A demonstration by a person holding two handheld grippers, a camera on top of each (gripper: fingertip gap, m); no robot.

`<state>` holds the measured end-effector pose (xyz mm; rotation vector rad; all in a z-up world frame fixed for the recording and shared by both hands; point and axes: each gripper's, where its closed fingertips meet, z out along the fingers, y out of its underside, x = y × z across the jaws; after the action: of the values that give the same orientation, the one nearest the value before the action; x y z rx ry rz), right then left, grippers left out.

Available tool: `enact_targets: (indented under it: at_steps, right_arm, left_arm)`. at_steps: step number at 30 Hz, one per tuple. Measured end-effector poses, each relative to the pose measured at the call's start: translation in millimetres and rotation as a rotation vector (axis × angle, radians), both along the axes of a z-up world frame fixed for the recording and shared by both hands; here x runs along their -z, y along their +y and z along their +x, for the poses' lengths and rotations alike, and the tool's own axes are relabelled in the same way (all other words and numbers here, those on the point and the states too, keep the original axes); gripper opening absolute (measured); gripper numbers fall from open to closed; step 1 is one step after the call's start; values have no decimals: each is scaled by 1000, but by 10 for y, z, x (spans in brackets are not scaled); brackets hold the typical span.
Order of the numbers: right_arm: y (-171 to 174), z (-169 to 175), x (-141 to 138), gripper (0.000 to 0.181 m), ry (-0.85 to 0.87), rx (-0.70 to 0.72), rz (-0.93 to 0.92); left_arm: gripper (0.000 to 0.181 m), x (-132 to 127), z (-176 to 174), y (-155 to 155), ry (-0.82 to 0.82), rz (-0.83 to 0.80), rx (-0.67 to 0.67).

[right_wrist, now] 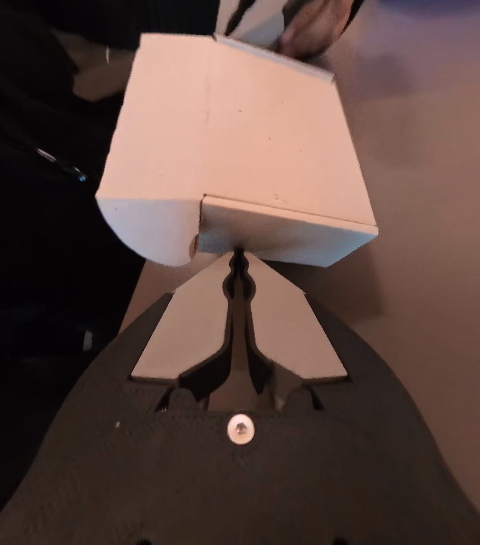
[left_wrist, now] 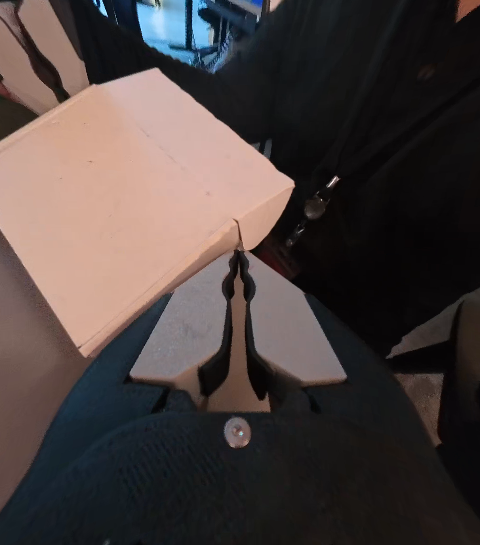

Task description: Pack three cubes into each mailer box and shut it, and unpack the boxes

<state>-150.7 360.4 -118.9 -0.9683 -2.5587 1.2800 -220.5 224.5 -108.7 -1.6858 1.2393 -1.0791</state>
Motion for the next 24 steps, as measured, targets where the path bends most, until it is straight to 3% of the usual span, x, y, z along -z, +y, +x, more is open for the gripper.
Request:
enact_targets:
  at_steps: [6,14,20,24]
  right_arm:
    - [95,-128,-472,0,176,85,-189]
    - [218,-281,-237,0,88,182,-126]
    - [201,-295,-283,0,119,178,-136]
    - [218,-302,-303,0,131,183,-142]
  left_arm:
    - [0,-317,-175,139,-156,45,-99]
    - [0,-466,-447,382,-250,60,-273]
    - [6,-358,-825,750,-237,20,-544]
    - [12,-369,-863,793,-274,-15,-563]
